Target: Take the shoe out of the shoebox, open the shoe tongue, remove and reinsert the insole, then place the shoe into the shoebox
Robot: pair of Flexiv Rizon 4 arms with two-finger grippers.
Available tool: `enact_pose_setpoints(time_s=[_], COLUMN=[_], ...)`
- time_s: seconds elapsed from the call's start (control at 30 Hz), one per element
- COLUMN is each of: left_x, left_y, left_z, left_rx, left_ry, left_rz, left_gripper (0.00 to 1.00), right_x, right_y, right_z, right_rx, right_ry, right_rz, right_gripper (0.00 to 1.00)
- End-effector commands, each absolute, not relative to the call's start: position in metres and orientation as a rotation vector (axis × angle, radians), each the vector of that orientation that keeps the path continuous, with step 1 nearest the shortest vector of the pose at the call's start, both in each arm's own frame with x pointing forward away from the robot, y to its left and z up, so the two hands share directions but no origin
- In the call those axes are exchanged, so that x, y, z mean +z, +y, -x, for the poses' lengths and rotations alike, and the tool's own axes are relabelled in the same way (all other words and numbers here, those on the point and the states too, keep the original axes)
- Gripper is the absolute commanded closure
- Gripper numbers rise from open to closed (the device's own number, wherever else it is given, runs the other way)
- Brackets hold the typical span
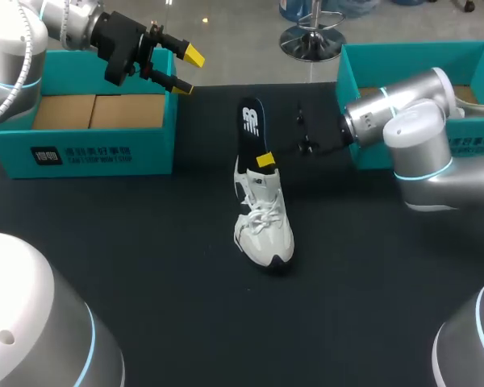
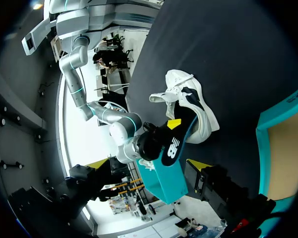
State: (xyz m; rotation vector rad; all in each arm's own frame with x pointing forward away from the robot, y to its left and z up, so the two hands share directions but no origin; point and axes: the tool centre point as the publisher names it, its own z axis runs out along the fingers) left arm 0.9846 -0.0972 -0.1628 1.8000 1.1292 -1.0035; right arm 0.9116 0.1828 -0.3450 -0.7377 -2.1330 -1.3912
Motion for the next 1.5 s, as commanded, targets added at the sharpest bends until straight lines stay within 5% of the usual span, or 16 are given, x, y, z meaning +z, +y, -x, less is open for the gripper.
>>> enact_pose_setpoints(time_s=[0.03,0.07,0.1,0.53,0.7,0.83,1.5], left_x=[-0.163,-0.163,-0.163,-0.163,-0.163,-0.163,-0.163], left_y=[-0.097,-0.097,-0.097,-0.097,-0.097,-0.097,-0.097], left_z=[-0.985,-0.985,-0.985,-0.985,-0.985,-0.985,-0.985], left_rx=[-1.003,-1.003,-1.003,-1.003,-1.003,-1.003,-1.003], left_ry=[1.129,1.129,1.129,1.129,1.129,1.129,1.129], left_rz=[-1.803,-1.803,-1.803,-1.803,-1.803,-1.803,-1.803], left_gripper=[0.00,0.00,0.00,0.00,0.00,0.00,0.00], right_x=[-0.349,-0.349,-0.346,-0.317,-0.316,-0.317,-0.340], right_y=[0.185,0.185,0.184,0.181,0.183,0.186,0.199], right_z=[-0.909,-0.909,-0.910,-0.941,-0.949,-0.951,-0.911], right_rx=[-1.375,-1.372,-1.375,-1.403,-1.401,-1.390,-1.235], right_ry=[-2.129,-2.133,-2.142,-2.233,-2.242,-2.229,-2.110], right_rz=[0.746,0.747,0.751,0.689,0.669,0.650,0.629], right_gripper=[0.87,0.65,0.59,0.53,0.64,1.00,1.00])
